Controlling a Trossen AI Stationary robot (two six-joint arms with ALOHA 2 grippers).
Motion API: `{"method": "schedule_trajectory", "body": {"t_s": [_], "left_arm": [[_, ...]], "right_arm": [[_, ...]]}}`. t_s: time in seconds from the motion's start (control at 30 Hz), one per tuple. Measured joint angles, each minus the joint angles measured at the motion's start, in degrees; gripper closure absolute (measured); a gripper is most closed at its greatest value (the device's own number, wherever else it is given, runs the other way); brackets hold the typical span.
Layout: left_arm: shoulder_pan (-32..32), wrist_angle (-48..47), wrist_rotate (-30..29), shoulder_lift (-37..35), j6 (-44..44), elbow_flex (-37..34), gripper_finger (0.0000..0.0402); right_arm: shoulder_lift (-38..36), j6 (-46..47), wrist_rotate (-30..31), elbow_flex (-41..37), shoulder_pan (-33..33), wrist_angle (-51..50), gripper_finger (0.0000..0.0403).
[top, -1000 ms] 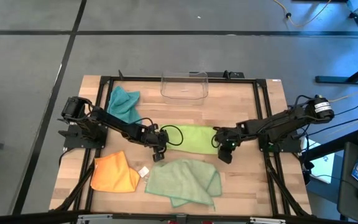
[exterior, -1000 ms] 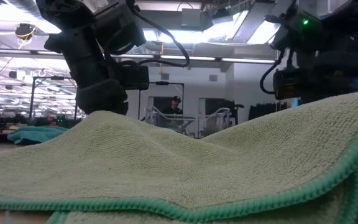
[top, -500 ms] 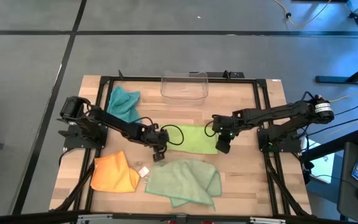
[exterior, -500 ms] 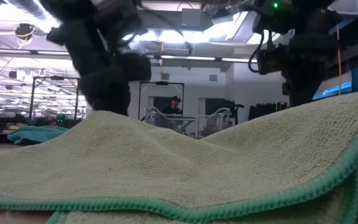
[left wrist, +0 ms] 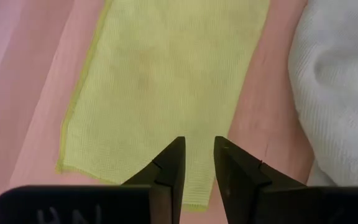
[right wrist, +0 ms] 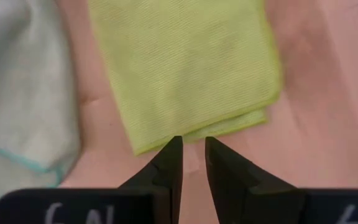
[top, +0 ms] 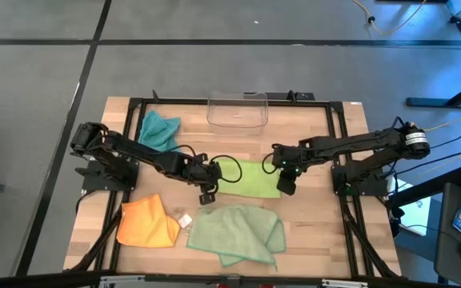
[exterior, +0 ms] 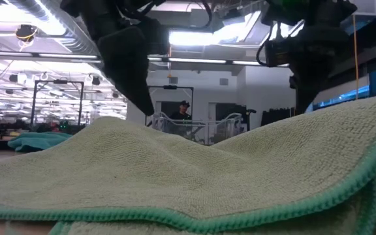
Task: Fold microfiber towels
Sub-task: Fold the light green microfiber towel
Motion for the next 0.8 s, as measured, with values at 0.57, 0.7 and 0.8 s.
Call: {"method": "schedule_trajectory", "body": {"t_s": [0.57, 0.7, 0.8], "left_arm": [[0.02, 1.1, -0.44, 0.0, 0.01, 0.08, 0.0324], [0.02, 1.12, -0.45, 0.0, 0.02, 0.08, 0.0324], [0.02, 1.1, -0.45, 0.0, 0.02, 0.08, 0.0324]], "right_arm": [[1.16, 4.34, 4.74, -0.02, -2.3, 3.01, 0.0272], [3.89, 4.99, 9.3, -0.07, -3.7, 2.94, 0.0219], [6.01, 5.03, 9.57, -0.09, -5.15, 3.34, 0.0198]]}}
